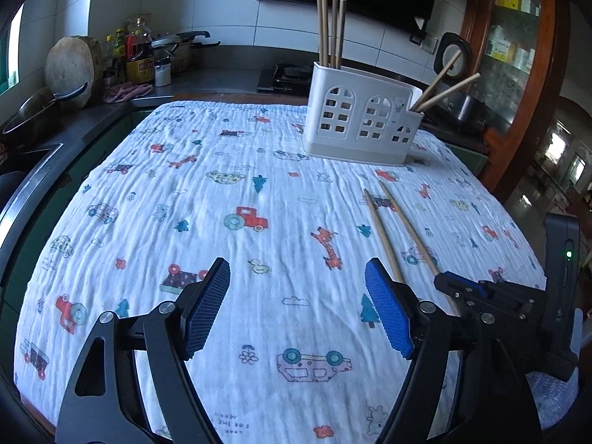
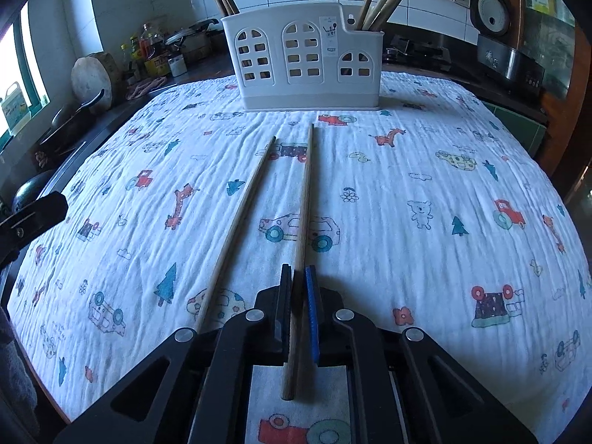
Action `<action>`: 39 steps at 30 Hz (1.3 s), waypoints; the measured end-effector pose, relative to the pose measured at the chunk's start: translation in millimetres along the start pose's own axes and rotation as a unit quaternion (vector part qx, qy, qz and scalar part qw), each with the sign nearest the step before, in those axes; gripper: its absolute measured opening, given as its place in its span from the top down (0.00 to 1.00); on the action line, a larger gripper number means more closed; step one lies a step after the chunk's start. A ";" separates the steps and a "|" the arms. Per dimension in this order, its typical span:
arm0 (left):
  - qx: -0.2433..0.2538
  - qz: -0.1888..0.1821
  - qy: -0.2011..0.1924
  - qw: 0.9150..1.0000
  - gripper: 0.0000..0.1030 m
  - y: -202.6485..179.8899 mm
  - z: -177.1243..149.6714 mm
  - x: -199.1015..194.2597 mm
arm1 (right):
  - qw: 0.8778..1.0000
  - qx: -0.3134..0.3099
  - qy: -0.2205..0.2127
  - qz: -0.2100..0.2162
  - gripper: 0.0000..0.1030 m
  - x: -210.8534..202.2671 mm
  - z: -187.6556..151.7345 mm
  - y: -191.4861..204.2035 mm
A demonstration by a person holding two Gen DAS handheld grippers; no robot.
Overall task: Organize utensils
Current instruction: 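Close the right gripper on a chopstick while the left gripper closes on another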
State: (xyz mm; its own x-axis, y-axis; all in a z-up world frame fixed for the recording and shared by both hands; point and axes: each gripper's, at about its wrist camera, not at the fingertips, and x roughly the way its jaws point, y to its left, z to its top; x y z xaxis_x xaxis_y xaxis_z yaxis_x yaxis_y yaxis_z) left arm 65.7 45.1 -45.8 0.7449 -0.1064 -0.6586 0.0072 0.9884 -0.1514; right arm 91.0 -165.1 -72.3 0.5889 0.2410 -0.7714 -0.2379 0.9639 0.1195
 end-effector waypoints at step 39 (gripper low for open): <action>0.032 -0.059 0.114 0.991 0.93 -82.8 -24.8 62.0 | 0.996 -0.006 -0.090 0.014 0.94 -63.6 3.6 -36.4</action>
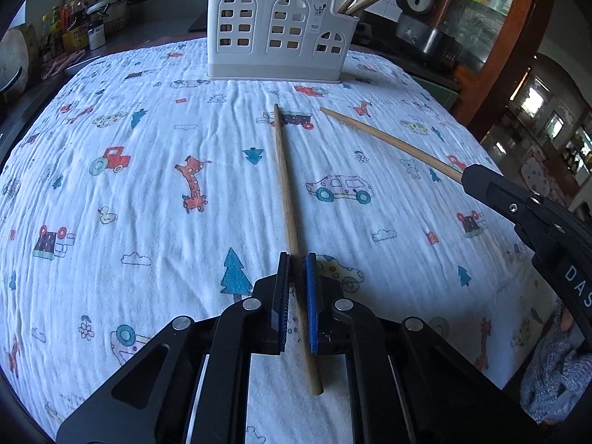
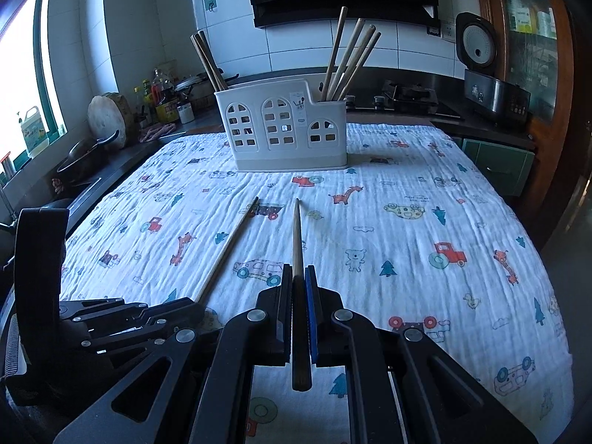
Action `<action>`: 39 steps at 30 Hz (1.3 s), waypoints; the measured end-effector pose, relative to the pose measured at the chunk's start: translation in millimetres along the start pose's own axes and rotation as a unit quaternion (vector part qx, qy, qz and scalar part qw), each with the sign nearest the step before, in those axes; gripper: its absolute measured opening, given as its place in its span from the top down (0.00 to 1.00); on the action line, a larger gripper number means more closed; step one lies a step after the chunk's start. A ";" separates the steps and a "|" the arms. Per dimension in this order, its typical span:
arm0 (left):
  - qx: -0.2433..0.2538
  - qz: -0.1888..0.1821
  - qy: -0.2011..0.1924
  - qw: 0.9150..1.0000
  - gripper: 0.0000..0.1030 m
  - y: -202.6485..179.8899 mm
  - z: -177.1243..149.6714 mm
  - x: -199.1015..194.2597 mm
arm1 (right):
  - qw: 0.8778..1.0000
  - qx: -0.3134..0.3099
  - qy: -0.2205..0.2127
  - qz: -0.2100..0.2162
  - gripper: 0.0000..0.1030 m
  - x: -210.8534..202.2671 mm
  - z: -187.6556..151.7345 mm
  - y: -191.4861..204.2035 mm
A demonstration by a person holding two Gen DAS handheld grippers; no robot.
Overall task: Organize utensils
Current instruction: 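Close the right gripper on a chopstick while the left gripper closes on another, then lift the left tool's chopstick to the caddy while the right tool carries its chopstick there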
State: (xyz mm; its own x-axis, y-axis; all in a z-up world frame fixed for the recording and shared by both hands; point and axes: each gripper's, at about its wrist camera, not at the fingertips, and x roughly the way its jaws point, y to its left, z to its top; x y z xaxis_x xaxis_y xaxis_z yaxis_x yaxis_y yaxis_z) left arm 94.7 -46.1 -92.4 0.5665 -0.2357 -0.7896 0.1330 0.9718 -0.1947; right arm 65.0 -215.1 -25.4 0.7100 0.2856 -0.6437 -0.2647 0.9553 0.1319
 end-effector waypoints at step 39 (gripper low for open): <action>0.065 -0.038 -0.132 0.988 0.95 23.5 119.7 -92.0 | 0.995 -0.077 -0.039 0.041 0.94 -6.8 137.3 8.1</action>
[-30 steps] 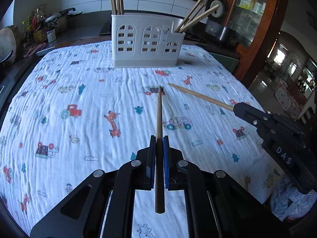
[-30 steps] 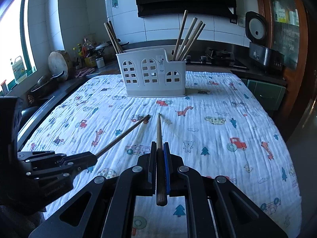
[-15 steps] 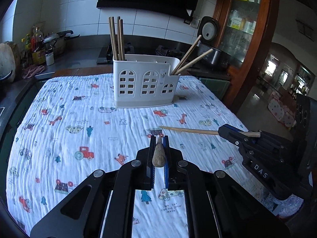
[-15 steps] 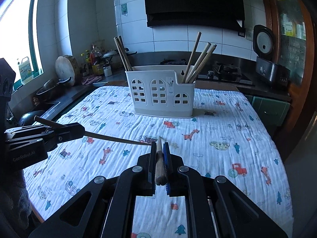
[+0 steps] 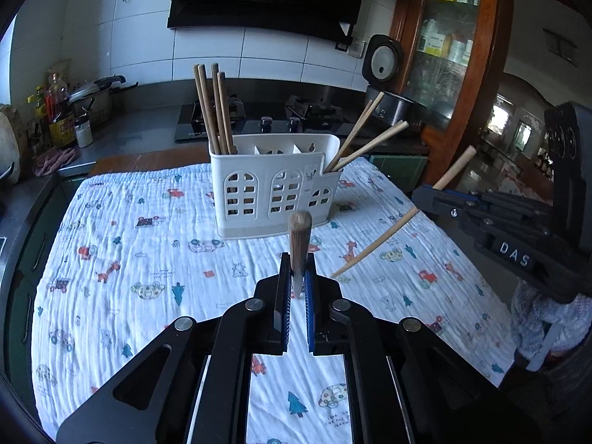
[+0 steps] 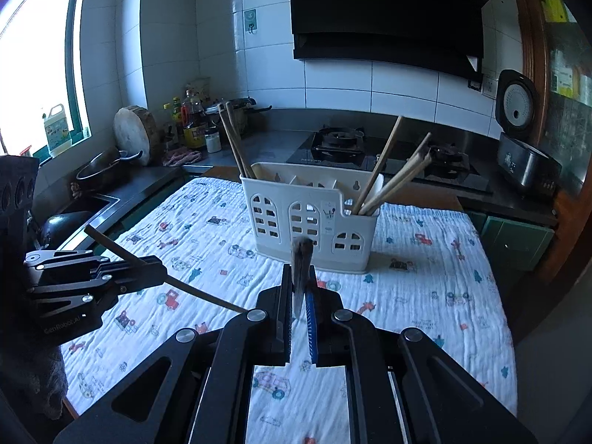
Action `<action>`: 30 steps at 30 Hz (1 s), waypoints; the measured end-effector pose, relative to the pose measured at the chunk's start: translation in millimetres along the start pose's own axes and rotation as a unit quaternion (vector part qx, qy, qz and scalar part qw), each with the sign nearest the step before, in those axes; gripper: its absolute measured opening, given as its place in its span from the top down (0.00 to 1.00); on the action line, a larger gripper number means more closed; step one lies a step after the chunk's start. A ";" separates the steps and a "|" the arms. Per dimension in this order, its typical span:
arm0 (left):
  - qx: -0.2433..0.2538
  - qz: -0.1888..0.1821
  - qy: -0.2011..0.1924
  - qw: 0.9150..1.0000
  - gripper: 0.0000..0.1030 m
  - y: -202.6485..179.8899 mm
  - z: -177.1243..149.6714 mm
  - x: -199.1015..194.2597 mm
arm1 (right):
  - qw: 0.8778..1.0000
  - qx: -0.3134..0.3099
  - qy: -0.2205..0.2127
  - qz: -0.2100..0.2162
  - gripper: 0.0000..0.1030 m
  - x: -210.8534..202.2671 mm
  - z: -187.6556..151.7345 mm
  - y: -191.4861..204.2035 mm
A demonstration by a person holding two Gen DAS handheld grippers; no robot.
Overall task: Organize utensils
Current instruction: 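Lift the left tool's chopstick to the caddy while the right tool carries its chopstick there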
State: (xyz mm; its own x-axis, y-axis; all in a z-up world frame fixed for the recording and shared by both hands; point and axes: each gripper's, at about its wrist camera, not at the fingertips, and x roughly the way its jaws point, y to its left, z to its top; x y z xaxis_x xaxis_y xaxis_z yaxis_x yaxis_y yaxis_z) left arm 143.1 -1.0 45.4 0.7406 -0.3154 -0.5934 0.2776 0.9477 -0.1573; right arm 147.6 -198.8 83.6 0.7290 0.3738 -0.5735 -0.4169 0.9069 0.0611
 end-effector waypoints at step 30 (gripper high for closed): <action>0.022 0.059 -0.112 0.992 0.95 9.2 170.9 -4.0 | 0.997 -0.026 -0.067 -0.024 0.94 -9.0 156.8 -31.7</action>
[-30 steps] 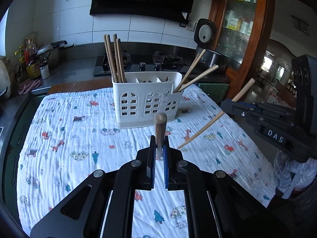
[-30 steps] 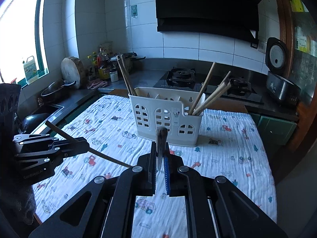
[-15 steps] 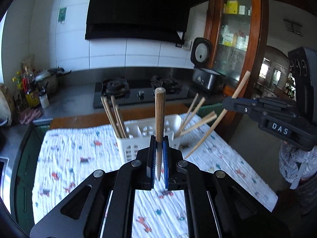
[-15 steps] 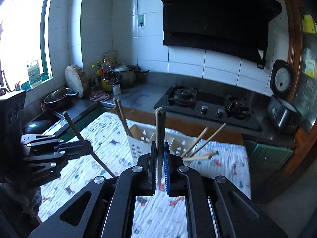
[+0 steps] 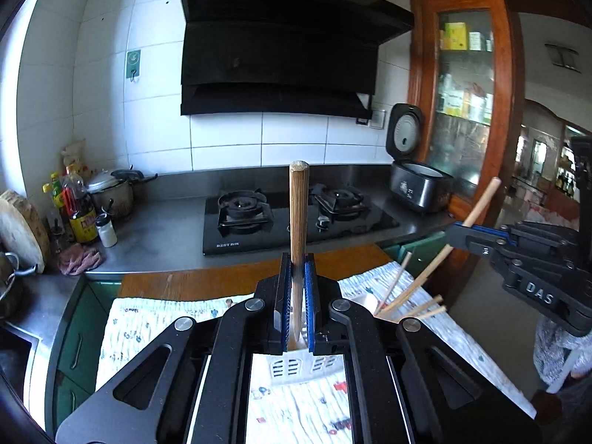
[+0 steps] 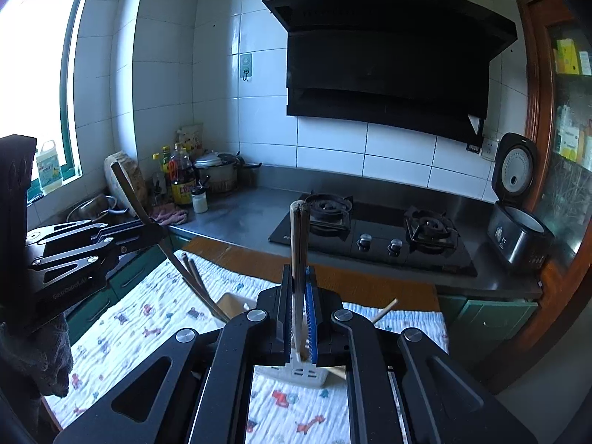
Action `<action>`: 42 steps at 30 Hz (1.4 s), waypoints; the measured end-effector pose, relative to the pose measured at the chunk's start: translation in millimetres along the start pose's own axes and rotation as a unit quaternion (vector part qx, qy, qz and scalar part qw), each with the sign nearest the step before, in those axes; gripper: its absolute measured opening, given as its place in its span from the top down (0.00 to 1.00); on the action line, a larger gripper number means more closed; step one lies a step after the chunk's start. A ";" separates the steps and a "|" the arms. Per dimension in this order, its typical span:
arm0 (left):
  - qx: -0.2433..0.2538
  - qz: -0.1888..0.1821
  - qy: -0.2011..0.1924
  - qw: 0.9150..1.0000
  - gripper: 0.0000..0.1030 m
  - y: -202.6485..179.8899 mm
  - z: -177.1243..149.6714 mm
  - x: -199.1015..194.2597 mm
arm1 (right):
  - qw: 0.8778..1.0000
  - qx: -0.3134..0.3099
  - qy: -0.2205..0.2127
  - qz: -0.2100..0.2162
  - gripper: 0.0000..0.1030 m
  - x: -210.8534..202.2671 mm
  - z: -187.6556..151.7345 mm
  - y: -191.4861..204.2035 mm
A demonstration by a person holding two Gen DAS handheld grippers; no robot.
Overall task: Organize utensils
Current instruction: 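Lift the left tool's chopstick to the caddy while the right tool carries its chopstick there, then lower the left chopstick into the caddy and open while the right tool releases its own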
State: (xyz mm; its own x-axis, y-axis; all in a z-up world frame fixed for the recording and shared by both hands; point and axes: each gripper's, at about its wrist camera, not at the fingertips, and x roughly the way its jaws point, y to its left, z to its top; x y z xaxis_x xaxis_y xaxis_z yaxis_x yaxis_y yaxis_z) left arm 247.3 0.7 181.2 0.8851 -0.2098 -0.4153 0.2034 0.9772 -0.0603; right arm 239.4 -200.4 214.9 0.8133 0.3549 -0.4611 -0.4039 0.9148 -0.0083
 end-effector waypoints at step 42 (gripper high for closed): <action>0.012 0.013 0.091 0.996 0.94 12.9 -36.9 74.9 | 0.996 0.008 0.092 -0.003 0.93 97.2 -53.3 -9.4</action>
State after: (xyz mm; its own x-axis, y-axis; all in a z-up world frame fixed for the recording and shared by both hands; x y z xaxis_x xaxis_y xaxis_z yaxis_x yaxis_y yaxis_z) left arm 300.7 -1.2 115.9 0.8004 -0.1725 -0.5742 0.1931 0.9808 -0.0255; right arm 299.9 -184.8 122.8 0.7246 0.3089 -0.6160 -0.3907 0.9205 0.0020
